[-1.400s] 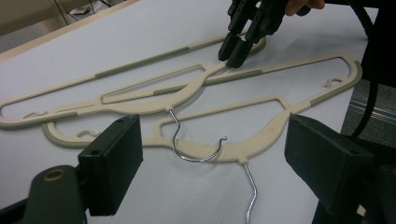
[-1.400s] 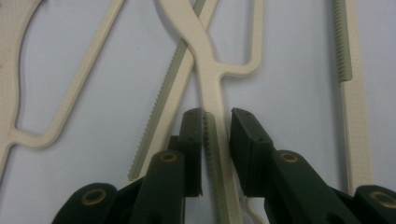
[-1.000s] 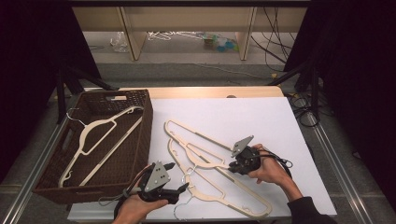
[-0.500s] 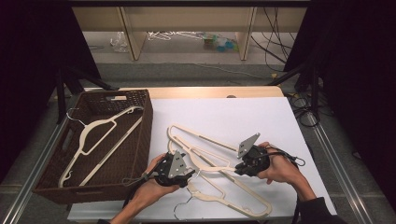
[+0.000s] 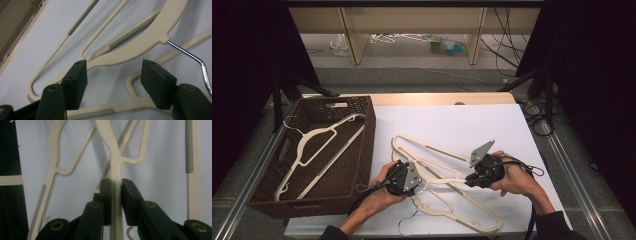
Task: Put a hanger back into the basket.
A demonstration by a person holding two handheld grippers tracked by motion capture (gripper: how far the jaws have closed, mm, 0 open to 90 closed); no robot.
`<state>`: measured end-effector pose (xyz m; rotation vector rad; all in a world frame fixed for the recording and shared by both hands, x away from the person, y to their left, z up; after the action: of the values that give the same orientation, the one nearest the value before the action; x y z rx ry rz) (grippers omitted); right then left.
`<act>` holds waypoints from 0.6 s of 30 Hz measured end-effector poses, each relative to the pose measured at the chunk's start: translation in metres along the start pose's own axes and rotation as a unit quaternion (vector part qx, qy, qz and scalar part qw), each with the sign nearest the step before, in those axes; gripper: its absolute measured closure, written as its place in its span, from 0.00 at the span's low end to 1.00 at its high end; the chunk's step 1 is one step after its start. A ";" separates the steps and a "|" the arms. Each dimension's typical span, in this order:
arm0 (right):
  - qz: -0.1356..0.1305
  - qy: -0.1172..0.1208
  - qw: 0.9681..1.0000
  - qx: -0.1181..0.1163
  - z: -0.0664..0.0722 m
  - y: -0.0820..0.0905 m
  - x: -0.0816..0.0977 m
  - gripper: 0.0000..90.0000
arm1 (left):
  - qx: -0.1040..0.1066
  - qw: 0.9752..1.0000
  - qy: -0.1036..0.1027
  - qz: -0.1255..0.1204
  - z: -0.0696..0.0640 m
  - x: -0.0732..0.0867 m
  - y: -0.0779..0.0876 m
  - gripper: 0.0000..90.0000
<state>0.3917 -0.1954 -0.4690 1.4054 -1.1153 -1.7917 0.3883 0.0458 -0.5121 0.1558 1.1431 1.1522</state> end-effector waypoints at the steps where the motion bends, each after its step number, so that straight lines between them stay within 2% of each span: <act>1: 0.000 0.001 1.000 0.000 0.000 0.000 0.000 0.88 | -0.002 1.000 -0.008 -0.003 0.001 -0.001 -0.003 0.43; 4: -0.001 0.001 1.000 -0.001 0.000 0.000 0.000 0.88 | 0.000 1.000 -0.024 -0.015 0.001 -0.002 -0.007 0.45; 7: -0.002 0.004 1.000 -0.002 0.000 -0.001 0.000 0.88 | 0.009 0.997 -0.070 -0.027 -0.001 -0.004 -0.008 0.52; 9: -0.002 0.005 1.000 -0.005 -0.001 -0.001 0.000 0.88 | 0.010 0.993 -0.107 -0.050 -0.003 -0.008 -0.007 0.55; 12: -0.003 0.006 1.000 -0.006 -0.002 -0.001 0.001 0.88 | 0.030 0.987 -0.148 -0.061 -0.009 -0.015 -0.006 0.65; 14: -0.008 0.008 1.000 -0.009 -0.003 -0.001 0.002 0.88 | 0.034 0.984 -0.165 -0.064 -0.012 -0.018 -0.006 0.70; 16: -0.007 -0.001 1.000 -0.011 -0.004 0.001 0.004 0.88 | 0.040 0.982 -0.171 -0.065 -0.012 -0.020 -0.005 0.72; 17: -0.010 0.001 1.000 -0.009 -0.004 0.001 0.005 0.88 | 0.041 0.980 -0.182 -0.069 -0.011 -0.023 -0.004 0.73; 18: -0.010 0.003 1.000 -0.010 -0.005 0.001 0.006 0.88 | 0.043 0.979 -0.187 -0.067 -0.011 -0.024 -0.003 0.74</act>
<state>0.3949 -0.2019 -0.4710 1.4144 -1.0809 -1.8065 0.3830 0.0215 -0.5037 0.3426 0.8543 0.9062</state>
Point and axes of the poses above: each handheld gripper's, and its own axes: y roughly backward along the jaws, x roughly out of its underside, z roughly to its left, the point moved 5 cm from there along -y, roughly forward along the jaws, and after that the axes turned 3 degrees about -x, right-handed, at the moved point
